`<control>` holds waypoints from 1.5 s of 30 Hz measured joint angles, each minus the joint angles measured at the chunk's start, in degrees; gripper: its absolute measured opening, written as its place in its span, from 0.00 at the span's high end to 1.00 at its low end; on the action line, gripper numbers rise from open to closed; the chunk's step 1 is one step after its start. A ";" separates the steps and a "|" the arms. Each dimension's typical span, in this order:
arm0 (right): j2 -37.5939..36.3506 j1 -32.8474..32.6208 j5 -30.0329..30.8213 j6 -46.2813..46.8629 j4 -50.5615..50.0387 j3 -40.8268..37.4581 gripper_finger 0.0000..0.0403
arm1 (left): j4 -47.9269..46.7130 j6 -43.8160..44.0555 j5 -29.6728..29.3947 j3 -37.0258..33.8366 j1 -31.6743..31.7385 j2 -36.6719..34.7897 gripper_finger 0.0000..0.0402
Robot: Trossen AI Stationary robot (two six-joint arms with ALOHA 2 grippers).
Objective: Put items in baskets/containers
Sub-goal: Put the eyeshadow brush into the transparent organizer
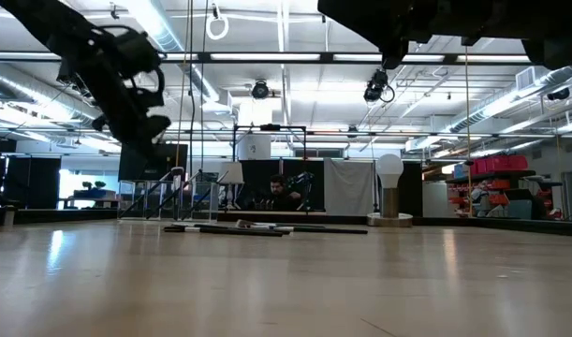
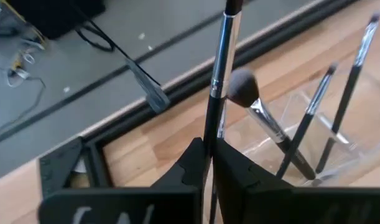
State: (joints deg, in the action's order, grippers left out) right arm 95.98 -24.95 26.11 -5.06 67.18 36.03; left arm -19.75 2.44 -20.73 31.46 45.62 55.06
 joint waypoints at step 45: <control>2.59 3.92 -0.05 16.81 -13.57 0.09 0.66 | 0.68 10.89 6.74 0.91 -30.31 -5.45 0.56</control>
State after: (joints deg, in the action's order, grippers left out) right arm 98.57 -21.03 26.06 11.75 53.61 36.12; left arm -19.07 13.33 -13.98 32.37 15.31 49.61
